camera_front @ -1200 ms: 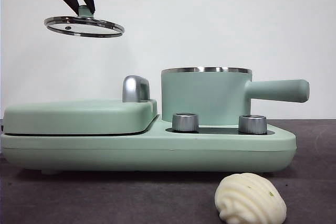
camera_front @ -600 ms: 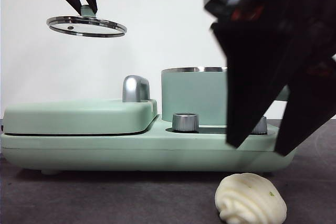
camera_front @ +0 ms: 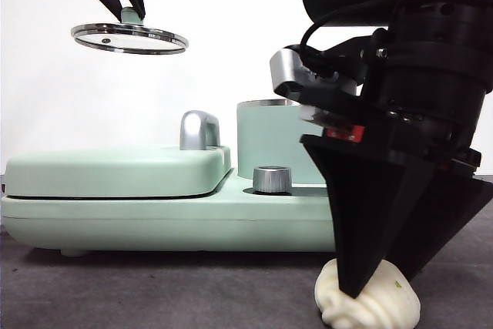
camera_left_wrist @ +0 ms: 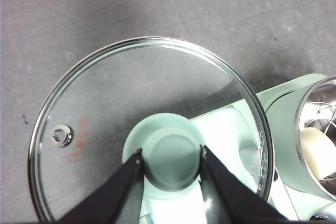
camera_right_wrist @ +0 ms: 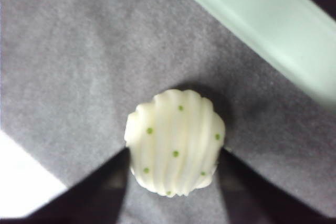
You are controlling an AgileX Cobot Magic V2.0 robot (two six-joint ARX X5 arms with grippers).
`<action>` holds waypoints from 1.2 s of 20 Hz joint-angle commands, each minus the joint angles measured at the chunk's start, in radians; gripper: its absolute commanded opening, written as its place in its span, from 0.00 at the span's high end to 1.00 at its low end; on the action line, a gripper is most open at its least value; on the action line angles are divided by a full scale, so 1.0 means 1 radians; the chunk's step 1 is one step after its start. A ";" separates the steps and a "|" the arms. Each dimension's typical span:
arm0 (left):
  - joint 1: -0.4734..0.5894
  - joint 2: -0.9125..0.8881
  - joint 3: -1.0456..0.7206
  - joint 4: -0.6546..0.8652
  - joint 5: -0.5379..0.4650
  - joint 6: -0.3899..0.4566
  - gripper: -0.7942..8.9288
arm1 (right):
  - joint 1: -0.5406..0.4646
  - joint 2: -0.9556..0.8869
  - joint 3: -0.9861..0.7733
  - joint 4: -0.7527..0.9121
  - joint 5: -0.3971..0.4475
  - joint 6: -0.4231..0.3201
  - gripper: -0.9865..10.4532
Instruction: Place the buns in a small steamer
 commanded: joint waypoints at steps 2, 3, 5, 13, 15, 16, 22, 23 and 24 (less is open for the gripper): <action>-0.004 -0.008 0.044 0.019 0.005 -0.008 0.89 | 0.010 0.016 0.008 0.020 -0.001 -0.006 0.82; -0.004 -0.008 0.044 0.019 0.005 -0.008 0.89 | 0.010 0.016 0.011 0.021 -0.002 -0.004 0.82; -0.004 -0.008 0.044 0.019 0.005 -0.008 0.89 | 0.010 0.016 0.047 -0.030 -0.003 -0.004 0.82; -0.004 -0.008 0.044 0.019 0.005 -0.008 0.89 | -0.057 0.035 0.540 -0.472 0.001 -0.039 0.82; -0.004 -0.008 0.044 0.019 0.005 -0.008 0.89 | -0.113 0.085 0.692 -0.557 0.027 -0.093 0.82; -0.004 -0.008 0.044 0.019 0.005 -0.008 0.89 | -0.143 0.127 0.777 -0.599 0.057 -0.120 0.82; -0.005 -0.008 0.044 0.018 0.005 -0.008 0.89 | -0.276 0.388 1.106 -0.672 0.105 -0.198 0.82; -0.005 -0.008 0.044 0.019 0.005 -0.008 0.89 | -0.290 0.426 1.131 -0.670 0.105 -0.207 0.82; -0.005 -0.008 0.044 0.019 0.005 -0.008 0.89 | -0.305 0.457 1.144 -0.659 0.105 -0.213 0.82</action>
